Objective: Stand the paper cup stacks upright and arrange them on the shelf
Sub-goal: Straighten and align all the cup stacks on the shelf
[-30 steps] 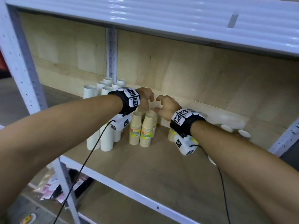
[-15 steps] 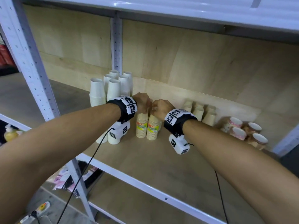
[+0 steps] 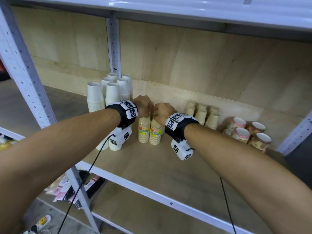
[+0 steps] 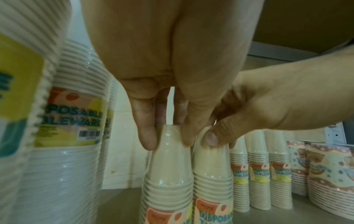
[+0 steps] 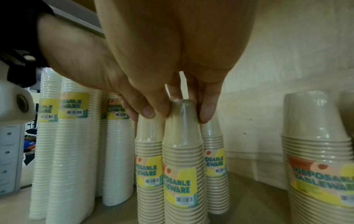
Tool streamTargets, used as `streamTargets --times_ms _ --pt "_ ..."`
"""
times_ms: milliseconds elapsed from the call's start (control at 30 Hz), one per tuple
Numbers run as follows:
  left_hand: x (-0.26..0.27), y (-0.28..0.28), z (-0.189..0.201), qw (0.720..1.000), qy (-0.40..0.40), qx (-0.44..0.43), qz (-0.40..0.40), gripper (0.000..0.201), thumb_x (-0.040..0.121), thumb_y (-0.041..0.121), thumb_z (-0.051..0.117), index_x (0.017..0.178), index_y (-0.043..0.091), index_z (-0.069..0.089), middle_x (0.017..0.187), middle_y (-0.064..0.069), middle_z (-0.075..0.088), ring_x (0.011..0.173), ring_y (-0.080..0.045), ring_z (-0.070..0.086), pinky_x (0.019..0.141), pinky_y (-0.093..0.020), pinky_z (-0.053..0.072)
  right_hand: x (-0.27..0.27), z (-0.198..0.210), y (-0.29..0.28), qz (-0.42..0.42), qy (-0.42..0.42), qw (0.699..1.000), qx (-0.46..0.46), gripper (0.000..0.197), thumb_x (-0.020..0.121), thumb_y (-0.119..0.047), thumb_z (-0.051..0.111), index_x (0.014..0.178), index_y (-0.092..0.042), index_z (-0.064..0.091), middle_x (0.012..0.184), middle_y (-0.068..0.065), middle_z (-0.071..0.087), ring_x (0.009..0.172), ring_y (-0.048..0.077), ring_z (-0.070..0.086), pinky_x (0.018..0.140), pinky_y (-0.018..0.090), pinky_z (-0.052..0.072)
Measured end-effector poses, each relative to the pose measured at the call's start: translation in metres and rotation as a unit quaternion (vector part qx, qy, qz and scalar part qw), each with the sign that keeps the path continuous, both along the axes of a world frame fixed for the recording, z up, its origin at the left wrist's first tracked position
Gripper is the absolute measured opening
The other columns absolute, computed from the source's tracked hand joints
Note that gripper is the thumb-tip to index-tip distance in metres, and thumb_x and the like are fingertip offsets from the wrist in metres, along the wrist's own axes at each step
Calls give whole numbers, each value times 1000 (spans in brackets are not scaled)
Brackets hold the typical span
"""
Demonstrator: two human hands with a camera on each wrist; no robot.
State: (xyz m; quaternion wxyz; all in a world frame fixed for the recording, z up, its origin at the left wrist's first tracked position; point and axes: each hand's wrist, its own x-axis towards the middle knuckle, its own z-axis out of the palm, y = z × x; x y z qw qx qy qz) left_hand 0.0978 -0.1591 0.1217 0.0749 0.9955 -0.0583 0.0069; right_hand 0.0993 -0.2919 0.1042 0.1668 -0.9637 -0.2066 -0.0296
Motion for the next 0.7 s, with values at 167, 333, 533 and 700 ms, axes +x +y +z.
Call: streamTargets --times_ms 167,333,533,700 --pt "2 -5 5 999 11 -36 -11 34 82 10 73 116 10 70 114 -8 67 93 -20 58 75 -29 48 3 6 -11 -2 2 1000 -15 17 85 -20 60 96 -10 66 104 14 67 97 34 64 78 35 54" --pt "4 -23 15 997 0 -61 -37 33 80 14 75 112 14 71 113 -5 64 102 -24 62 86 -36 55 7 16 -36 -23 -12 999 -19 28 86 -23 62 110 -12 69 109 12 68 101 32 63 79 31 52" --pt "11 -59 20 994 -9 -73 -75 35 81 15 75 116 15 70 114 -4 64 103 -22 61 88 -34 54 10 21 -72 -80 -20 996 -29 30 84 -16 65 113 -12 69 112 13 66 105 30 62 77 28 48" --pt "19 -88 20 993 -1 -81 -91 36 80 16 76 116 17 70 115 -4 64 105 -23 62 91 -35 54 9 22 -102 -119 -14 992 -35 29 83 -16 66 111 -12 69 110 11 67 103 29 63 73 26 46"
